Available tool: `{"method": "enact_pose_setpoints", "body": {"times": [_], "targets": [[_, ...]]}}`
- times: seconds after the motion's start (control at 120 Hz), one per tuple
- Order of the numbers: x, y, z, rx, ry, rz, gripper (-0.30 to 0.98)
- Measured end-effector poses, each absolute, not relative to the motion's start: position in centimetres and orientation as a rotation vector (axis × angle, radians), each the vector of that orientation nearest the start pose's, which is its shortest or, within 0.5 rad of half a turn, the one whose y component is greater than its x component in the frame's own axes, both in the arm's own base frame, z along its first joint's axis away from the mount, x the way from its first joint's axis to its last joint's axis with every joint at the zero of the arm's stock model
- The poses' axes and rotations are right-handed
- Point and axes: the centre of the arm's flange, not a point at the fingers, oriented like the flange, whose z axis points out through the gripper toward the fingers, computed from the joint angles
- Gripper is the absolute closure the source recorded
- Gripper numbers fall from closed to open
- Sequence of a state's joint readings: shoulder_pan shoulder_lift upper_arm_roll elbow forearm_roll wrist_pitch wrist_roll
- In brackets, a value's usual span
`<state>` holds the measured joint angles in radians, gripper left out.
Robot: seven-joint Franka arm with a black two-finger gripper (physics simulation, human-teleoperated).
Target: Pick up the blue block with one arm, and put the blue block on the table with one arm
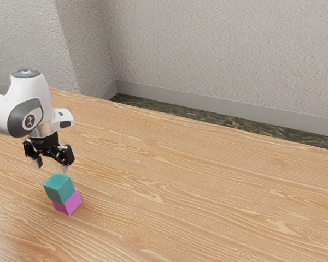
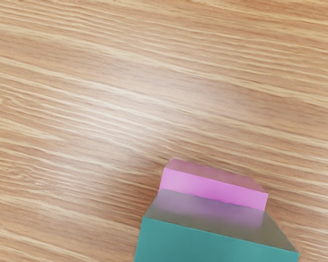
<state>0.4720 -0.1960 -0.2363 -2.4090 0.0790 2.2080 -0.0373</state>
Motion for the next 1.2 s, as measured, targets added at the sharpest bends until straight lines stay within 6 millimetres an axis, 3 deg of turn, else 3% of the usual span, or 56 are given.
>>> {"method": "enact_pose_setpoints", "body": {"times": [0.242, 0.45, 1.2], "targets": [[45.9, 9.6, 38.0, -3.020, -0.439, -0.099, 0.00], [45.2, 9.5, 36.8, -3.071, -0.447, -0.104, 0.00], [43.1, 10.1, 33.8, -3.110, -0.256, -0.027, 0.00]]}}
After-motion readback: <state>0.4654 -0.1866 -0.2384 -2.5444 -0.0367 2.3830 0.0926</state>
